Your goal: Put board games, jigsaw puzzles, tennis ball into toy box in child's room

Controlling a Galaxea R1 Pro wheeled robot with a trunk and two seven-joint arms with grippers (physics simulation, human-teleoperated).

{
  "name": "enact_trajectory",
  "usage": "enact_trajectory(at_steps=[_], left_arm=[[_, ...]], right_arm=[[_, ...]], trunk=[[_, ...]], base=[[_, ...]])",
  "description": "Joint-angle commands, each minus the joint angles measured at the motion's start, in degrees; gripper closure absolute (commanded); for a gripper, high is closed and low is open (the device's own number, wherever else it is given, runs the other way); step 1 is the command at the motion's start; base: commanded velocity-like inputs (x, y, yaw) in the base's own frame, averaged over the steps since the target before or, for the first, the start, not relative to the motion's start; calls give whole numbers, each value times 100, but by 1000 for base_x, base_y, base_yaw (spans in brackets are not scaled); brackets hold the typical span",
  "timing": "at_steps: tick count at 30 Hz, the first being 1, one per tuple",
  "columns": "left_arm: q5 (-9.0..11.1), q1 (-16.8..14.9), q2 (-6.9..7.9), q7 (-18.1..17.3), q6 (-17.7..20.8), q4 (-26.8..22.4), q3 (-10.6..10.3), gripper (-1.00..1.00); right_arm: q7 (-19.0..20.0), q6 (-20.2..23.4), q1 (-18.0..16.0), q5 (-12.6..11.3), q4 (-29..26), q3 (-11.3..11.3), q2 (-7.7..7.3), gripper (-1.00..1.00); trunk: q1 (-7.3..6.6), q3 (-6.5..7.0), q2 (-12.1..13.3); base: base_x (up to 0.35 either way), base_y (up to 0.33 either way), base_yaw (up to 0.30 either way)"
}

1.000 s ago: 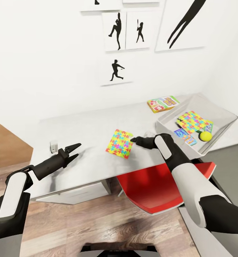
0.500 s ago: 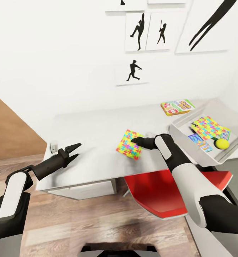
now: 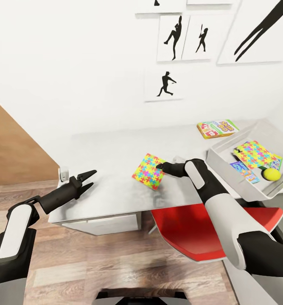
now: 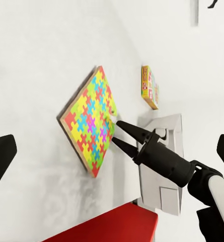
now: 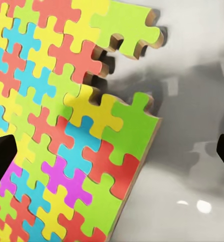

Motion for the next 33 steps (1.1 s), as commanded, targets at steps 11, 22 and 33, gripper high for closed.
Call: enact_trajectory(at_steps=[11,22,33], left_arm=[[-38,-5,-8,-37,27,0,-1,-100],[-38,-5,-9,-36,27,0,-2,-100],[-38,-5,-8,-39,27,0,6,-100]], right_arm=[[-39,16,-4,-36,64,11,-15,-100],[-39,16,-8,-31,57,11,-17,-100],[-39,16,-8,-31,32,11,-18,-100]], trunk=[[4,-9,-7],[4,-9,-7],[4,-9,-7]], base=[[0,0,9],[0,0,8],[0,0,177]])
